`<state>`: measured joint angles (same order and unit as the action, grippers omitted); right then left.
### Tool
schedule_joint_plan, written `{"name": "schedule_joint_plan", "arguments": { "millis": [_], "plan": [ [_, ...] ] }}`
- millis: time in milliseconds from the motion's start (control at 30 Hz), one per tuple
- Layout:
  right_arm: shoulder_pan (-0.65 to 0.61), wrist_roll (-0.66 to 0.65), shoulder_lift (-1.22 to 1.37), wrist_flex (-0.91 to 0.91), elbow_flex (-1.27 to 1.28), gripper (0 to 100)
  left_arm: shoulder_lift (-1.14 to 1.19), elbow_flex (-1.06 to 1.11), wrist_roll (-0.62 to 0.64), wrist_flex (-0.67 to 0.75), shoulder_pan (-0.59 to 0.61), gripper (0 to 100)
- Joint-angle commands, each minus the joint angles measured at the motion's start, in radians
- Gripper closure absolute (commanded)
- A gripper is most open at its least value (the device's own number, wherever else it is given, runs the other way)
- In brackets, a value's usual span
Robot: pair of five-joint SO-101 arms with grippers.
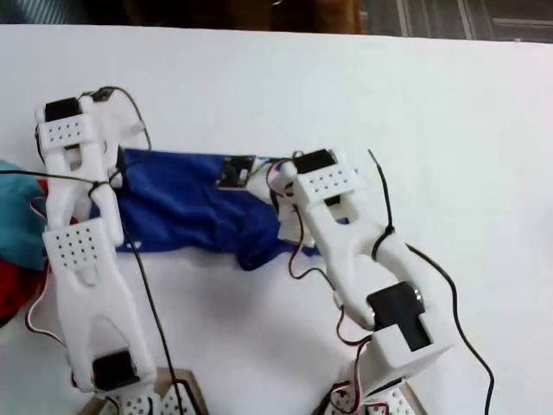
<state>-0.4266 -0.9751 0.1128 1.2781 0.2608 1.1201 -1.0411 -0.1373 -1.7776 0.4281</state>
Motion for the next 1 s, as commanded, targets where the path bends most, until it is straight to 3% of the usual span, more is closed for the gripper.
{"name": "schedule_joint_plan", "arguments": {
  "millis": [0, 433, 667, 967],
  "plan": [
    [0.008, 0.0, -0.005, -0.031, -0.038, 97.8, 0.005, -0.012, -0.014, -0.011, 0.025, 97],
    [0.094, 0.002, 0.124, -0.166, -0.121, 97.5, 0.005, -0.012, -0.014, -0.011, 0.025, 97],
    [0.088, 0.092, 0.148, -0.15, -0.227, 97.3, 0.005, -0.012, -0.014, -0.011, 0.025, 97],
    [0.054, 0.092, 0.143, -0.005, -0.333, 74.5, 0.005, -0.012, -0.014, -0.011, 0.025, 97]
  ]
}}
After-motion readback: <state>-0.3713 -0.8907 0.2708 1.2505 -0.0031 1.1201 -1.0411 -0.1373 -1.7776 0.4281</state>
